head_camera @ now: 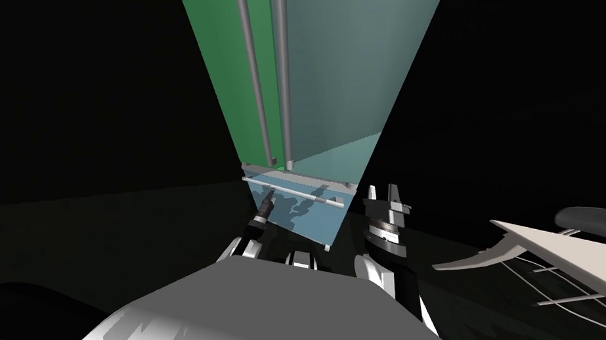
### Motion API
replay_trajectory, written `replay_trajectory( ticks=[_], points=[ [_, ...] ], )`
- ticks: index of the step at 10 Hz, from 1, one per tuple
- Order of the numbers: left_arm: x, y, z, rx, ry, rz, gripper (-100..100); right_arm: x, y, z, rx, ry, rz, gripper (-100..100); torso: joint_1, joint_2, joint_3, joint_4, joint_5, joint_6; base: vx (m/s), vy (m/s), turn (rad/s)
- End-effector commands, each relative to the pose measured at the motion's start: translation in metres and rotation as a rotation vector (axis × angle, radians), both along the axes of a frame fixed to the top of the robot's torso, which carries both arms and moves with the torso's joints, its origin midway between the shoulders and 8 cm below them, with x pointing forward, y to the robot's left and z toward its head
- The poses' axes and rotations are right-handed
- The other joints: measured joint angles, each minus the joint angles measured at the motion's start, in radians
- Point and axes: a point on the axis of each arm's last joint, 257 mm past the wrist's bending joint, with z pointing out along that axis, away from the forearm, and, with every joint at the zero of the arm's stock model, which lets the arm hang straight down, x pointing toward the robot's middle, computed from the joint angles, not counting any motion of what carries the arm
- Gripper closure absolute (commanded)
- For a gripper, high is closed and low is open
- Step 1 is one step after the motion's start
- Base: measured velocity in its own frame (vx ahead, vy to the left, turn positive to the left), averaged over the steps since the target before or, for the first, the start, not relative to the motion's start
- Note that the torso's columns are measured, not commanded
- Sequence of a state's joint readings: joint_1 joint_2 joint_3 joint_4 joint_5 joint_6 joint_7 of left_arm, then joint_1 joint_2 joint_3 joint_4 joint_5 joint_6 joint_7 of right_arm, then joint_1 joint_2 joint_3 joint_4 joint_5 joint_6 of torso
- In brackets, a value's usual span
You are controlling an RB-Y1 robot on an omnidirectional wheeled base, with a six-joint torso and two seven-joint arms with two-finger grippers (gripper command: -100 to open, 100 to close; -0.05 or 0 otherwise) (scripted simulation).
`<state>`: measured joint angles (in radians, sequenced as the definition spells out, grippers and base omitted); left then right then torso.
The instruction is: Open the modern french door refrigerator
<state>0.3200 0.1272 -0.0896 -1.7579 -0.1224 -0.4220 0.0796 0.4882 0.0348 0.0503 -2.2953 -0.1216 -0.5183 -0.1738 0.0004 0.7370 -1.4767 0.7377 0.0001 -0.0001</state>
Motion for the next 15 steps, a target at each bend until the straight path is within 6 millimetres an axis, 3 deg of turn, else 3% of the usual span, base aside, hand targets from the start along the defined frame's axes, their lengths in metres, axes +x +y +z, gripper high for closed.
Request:
replay_trajectory(
  ticks=[1, 2, 11, 12, 13, 15],
  points=[
    [0.002, -0.004, -0.018, 0.001, 0.031, -0.011, -100, 0.0, 0.0, 0.0, 0.0, 0.0, 0.0, 0, 0.0, 0.001, 0.001, 0.0, 0.0, 0.0, 0.069, 0.027, -0.048],
    [0.004, -0.009, -0.031, -0.001, 0.056, -0.018, -100, 0.0, 0.0, 0.0, 0.0, 0.0, 0.0, 0, 0.0, 0.002, 0.001, 0.001, 0.0, 0.0, 0.082, 0.046, -0.095],
    [0.012, -0.04, -0.089, -0.042, 0.16, -0.051, -100, 0.0, 0.0, 0.0, 0.0, 0.0, 0.0, 0, 0.0, 0.002, 0.001, 0.0, 0.0, 0.0, 0.081, 0.027, -0.058],
    [0.011, -0.037, -0.086, -0.035, 0.154, -0.049, -100, 0.0, 0.0, 0.0, 0.0, 0.0, 0.0, 0, 0.0, 0.001, 0.001, 0.0, 0.0, 0.0, 0.033, 0.016, -0.011],
    [0.023, -0.026, -0.085, -0.035, 0.139, -0.044, -100, 0.0, 0.0, 0.0, 0.0, 0.0, 0.0, 0, -0.001, 0.003, 0.002, 0.001, 0.0, 0.0, -0.061, -0.02, -0.152],
    [0.027, -0.028, -0.097, -0.032, 0.162, -0.047, -100, 0.0, 0.0, 0.0, 0.0, 0.0, 0.0, 0, -0.001, 0.006, 0.004, 0.002, -0.001, 0.0, -0.063, -0.01, -0.049]
  ],
)
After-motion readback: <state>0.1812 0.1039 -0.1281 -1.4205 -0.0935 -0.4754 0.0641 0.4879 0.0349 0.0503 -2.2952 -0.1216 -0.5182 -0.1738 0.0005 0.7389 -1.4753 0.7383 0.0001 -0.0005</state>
